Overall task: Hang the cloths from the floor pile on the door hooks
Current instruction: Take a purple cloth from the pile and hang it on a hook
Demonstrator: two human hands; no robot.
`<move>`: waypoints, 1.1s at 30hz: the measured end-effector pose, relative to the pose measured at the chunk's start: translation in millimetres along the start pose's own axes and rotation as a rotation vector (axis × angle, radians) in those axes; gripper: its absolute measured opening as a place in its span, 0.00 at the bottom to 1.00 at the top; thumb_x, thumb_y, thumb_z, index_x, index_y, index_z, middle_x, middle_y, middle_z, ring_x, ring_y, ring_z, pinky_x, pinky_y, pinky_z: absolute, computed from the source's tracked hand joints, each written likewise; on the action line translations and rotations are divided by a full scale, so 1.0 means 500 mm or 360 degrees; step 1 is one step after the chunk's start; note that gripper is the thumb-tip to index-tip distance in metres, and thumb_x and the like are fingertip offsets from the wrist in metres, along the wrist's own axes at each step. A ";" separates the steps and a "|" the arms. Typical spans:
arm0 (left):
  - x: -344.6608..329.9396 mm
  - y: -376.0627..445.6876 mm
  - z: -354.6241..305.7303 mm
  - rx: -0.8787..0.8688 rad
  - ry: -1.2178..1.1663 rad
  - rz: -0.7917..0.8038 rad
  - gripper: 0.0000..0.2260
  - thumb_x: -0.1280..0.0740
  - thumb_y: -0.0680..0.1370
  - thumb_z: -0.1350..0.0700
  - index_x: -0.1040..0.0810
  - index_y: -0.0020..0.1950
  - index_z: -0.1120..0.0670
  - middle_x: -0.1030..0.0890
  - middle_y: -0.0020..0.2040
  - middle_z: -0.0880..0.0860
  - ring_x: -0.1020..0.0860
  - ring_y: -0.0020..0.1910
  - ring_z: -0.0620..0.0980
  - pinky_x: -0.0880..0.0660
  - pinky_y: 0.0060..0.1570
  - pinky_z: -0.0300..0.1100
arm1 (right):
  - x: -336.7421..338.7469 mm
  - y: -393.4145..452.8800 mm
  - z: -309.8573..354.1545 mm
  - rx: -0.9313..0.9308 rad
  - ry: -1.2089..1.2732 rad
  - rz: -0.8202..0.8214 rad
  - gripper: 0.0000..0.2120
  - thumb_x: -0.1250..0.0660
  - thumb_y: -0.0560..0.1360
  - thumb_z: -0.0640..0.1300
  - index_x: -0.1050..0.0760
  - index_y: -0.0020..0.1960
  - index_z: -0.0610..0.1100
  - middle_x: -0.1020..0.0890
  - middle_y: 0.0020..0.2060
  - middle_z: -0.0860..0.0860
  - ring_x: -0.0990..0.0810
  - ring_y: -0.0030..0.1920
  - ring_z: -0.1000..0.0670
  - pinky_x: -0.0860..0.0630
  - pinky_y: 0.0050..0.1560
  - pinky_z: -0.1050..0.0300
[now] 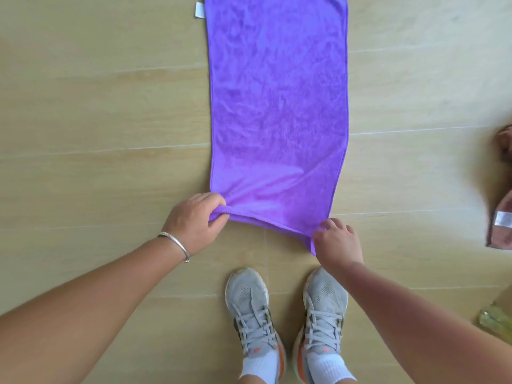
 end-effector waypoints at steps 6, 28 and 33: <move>0.088 -0.009 0.016 -0.0078 -0.0012 0.0104 0.09 0.36 0.73 0.48 0.21 0.40 0.52 0.24 0.34 0.48 0.25 0.35 0.54 0.31 0.35 0.44 | 0.037 -0.007 0.062 0.0068 0.0352 -0.0084 0.24 0.37 0.72 0.61 0.28 0.63 0.51 0.26 0.62 0.52 0.30 0.66 0.48 0.31 0.61 0.50; 0.078 -0.085 0.069 -0.0177 -0.0060 -0.0130 0.10 0.37 0.74 0.48 0.20 0.40 0.51 0.26 0.32 0.46 0.27 0.33 0.50 0.33 0.37 0.41 | -0.026 0.031 0.076 0.0048 -0.0271 0.0004 0.22 0.51 0.79 0.47 0.35 0.71 0.45 0.34 0.72 0.47 0.43 0.75 0.44 0.49 0.72 0.37; 0.118 -0.123 0.062 -0.0106 0.0199 0.0008 0.15 0.40 0.75 0.46 0.16 0.42 0.51 0.19 0.38 0.47 0.21 0.37 0.54 0.28 0.43 0.44 | 0.119 -0.077 -0.017 -0.0001 -0.0135 -0.0184 0.17 0.46 0.79 0.45 0.28 0.66 0.48 0.27 0.68 0.51 0.38 0.74 0.47 0.49 0.73 0.41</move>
Point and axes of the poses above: each hand's wrist, its own y-axis towards the middle knuckle, its own x-axis out of the back of the hand, z = x × y, the point moved 1 cm from there along y, towards the middle knuckle
